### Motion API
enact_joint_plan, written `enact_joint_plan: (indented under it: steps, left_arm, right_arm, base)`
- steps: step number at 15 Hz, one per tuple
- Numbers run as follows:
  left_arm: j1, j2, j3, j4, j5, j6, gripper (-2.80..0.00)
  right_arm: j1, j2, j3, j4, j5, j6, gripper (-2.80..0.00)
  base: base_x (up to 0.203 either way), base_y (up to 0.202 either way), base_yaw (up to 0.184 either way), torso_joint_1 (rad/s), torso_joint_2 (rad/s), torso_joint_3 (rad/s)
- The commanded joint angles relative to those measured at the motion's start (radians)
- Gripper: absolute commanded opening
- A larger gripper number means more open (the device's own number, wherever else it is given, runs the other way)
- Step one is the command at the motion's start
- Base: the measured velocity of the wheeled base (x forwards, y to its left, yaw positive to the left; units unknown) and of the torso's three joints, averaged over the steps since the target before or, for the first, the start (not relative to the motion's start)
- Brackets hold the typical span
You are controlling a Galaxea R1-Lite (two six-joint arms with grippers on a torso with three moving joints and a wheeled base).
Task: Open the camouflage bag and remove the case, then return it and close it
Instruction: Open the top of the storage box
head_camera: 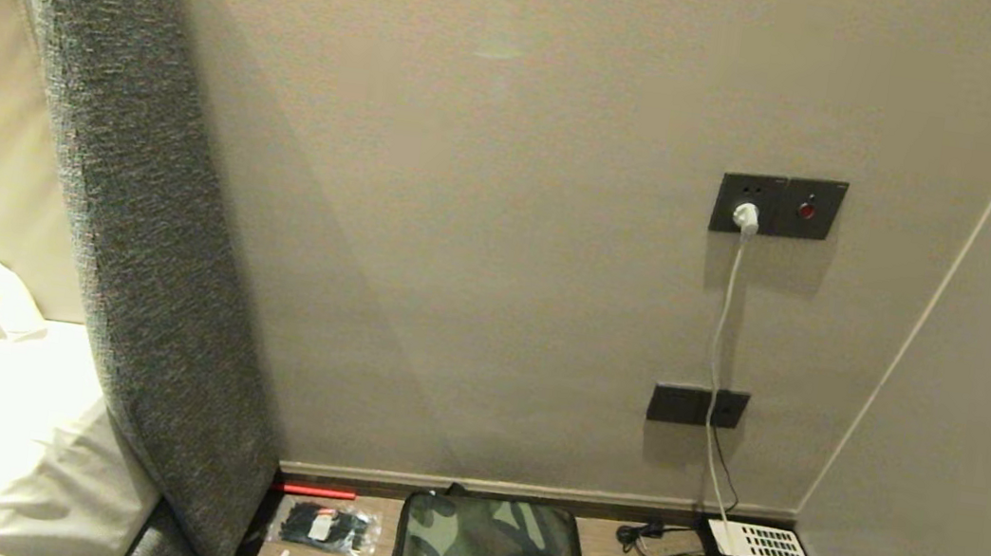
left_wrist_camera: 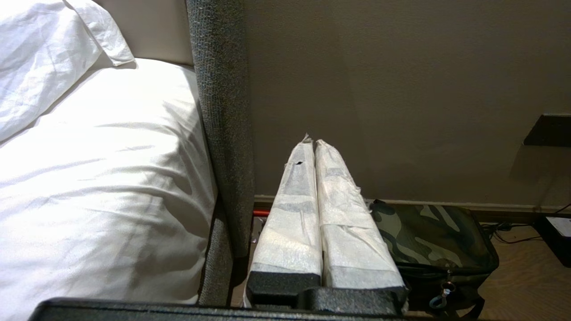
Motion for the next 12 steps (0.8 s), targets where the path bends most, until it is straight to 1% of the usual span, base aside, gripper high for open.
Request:
enact_joint_plan:
  steps: [1,10,12]
  left_arm:
    - [0.001,-0.002,0.003,0.000,0.001,0.001,-2.80]
    - [0.001,-0.002,0.003,0.001,0.001,-0.008,-2.80]
    - [0.001,0.000,0.003,0.001,0.001,-0.007,-2.80]
  right_arm:
    - [-0.001,-0.003,0.000,-0.001,0.001,0.000,-2.80]
    - [0.000,-0.003,-0.001,0.000,0.001,0.000,-2.80]
    - [-0.001,-0.003,0.000,0.000,0.001,0.000,-2.80]
  base:
    - [0.000,0.000,0.000,0.000,0.00,0.000]
    - [0.000,0.000,0.000,0.000,0.00,0.000]
    - [0.000,0.000,0.000,0.001,0.00,-0.085]
